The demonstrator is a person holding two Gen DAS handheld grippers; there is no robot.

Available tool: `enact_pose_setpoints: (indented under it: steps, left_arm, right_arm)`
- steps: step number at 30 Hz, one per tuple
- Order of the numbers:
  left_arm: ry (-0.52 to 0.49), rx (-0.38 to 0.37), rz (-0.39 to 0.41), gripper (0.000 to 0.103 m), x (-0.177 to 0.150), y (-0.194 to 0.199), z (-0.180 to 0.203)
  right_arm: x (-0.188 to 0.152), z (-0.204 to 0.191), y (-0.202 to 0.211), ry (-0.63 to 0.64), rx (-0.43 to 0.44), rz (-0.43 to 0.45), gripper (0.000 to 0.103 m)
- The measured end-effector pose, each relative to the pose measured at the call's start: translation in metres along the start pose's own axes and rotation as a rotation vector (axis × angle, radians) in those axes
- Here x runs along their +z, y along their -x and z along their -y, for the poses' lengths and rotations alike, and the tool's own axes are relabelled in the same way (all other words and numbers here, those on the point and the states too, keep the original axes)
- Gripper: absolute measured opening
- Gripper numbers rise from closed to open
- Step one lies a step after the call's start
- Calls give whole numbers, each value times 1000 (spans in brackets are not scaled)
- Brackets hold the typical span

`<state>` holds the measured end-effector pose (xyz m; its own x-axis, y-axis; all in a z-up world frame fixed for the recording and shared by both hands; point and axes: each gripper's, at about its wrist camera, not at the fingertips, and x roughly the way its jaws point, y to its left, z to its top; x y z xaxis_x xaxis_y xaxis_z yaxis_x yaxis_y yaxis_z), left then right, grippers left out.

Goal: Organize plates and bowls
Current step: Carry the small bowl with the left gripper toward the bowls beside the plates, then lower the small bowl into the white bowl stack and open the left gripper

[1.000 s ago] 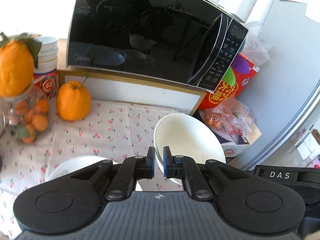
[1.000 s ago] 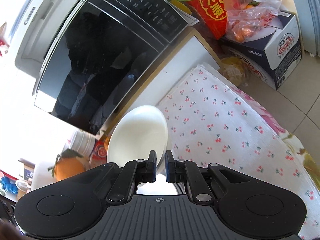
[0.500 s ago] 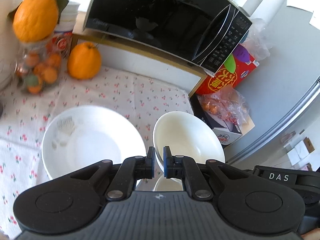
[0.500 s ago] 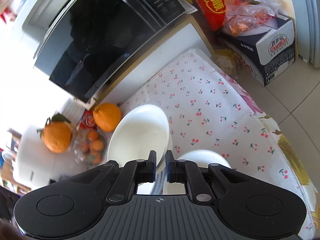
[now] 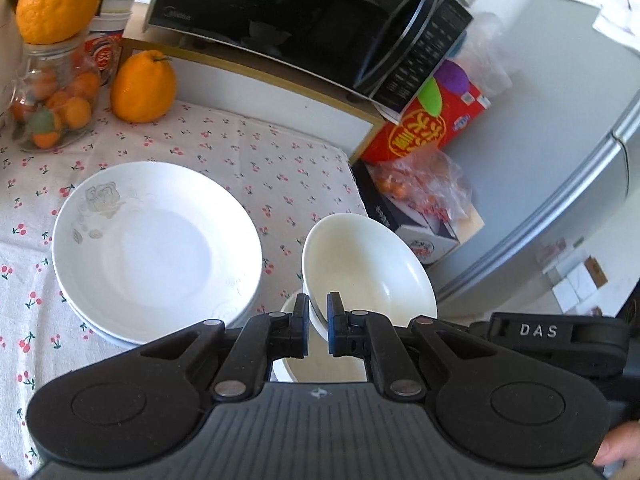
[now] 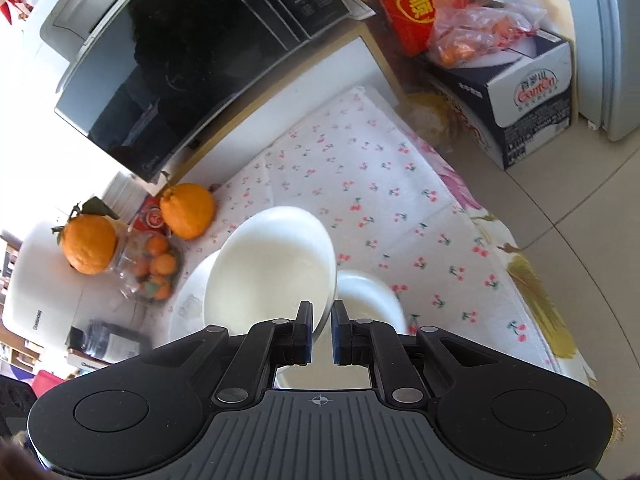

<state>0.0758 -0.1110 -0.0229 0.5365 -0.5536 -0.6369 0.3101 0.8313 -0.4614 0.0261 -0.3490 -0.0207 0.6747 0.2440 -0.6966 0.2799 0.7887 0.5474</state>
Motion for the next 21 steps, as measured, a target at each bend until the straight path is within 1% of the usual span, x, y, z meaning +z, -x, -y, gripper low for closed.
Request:
enact_pose_setpoints:
  steps: [5,13,21]
  left_arm:
    - [-45,16,-14,8,-8,-3,3]
    - [-80,56,-52,9,-19,-10,3]
    - [-90,73,-70,10,-22,-13,1]
  right_arm:
    - [-3,6,-6,6,-31,-30,11]
    - [-11,0,-16,97,-113,-60,13]
    - [-13,0,-22,116,-126,-84,13]
